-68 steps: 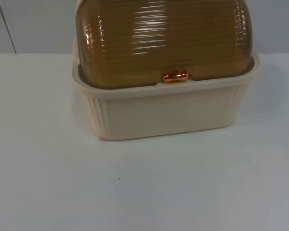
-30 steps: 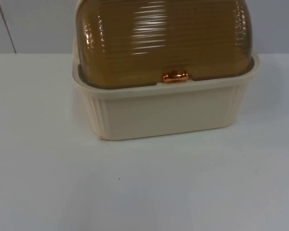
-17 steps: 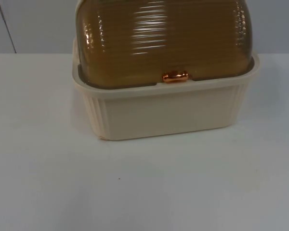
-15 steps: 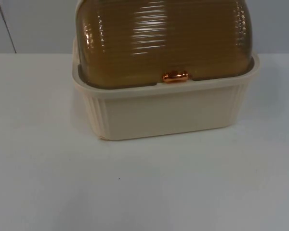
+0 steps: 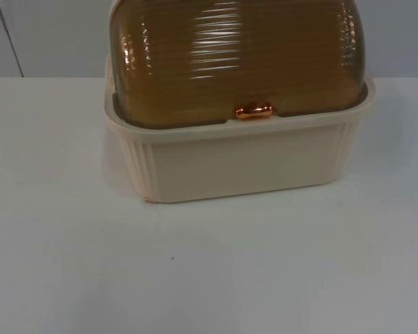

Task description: Open the box lid with the left hand, place the block into the box with the right hand, then close the box lid with the left hand.

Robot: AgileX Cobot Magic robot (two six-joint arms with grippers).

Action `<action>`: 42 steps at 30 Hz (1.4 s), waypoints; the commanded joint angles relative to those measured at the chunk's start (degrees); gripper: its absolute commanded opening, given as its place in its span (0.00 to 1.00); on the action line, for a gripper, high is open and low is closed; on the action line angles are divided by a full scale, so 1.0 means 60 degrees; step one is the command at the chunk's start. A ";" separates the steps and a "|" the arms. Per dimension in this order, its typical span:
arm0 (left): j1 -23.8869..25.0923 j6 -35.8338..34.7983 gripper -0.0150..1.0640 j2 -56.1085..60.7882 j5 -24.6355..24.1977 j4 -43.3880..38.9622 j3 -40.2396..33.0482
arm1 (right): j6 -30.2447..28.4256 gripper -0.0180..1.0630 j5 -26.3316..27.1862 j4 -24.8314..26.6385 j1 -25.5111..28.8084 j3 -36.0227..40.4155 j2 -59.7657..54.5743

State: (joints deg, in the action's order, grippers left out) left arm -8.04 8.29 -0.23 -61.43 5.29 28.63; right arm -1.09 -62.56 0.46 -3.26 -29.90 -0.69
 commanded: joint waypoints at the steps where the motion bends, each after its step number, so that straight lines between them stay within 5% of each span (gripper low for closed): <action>1: -0.0005 -0.0235 0.98 0.0038 -0.0056 -0.0215 -0.0044 | 0.0027 0.99 0.0118 -0.0022 -0.0015 0.0065 0.0055; 42: 0.0012 -0.0513 0.98 0.0038 -0.0056 -0.0104 -0.0044 | 0.0027 0.99 0.0118 0.0027 -0.0015 0.0065 0.0114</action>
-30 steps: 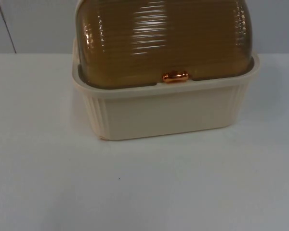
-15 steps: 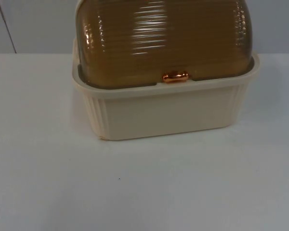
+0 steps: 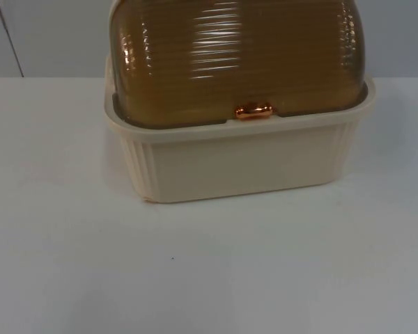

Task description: Open the box lid with the left hand, place the block into the box with the right hand, then close the box lid with the left hand.

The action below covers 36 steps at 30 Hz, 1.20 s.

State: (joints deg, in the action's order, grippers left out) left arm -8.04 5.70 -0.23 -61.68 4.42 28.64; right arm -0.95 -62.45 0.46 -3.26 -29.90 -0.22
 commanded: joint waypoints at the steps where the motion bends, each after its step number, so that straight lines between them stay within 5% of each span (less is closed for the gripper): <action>1: 0.0012 -0.0081 0.98 0.0038 -0.0014 0.0041 -0.0045 | 0.0004 0.99 0.0101 0.0027 -0.0015 0.0065 0.0036; 25: 0.0065 -0.0081 0.98 0.0038 -0.0014 -0.0010 -0.0045 | 0.0004 0.99 0.0118 0.0027 0.0003 0.0065 0.0036; 36: 0.2338 -0.0081 0.98 0.0038 -0.0014 -0.0055 -0.0045 | 0.0004 0.99 0.0118 0.0026 0.0473 0.0065 0.0036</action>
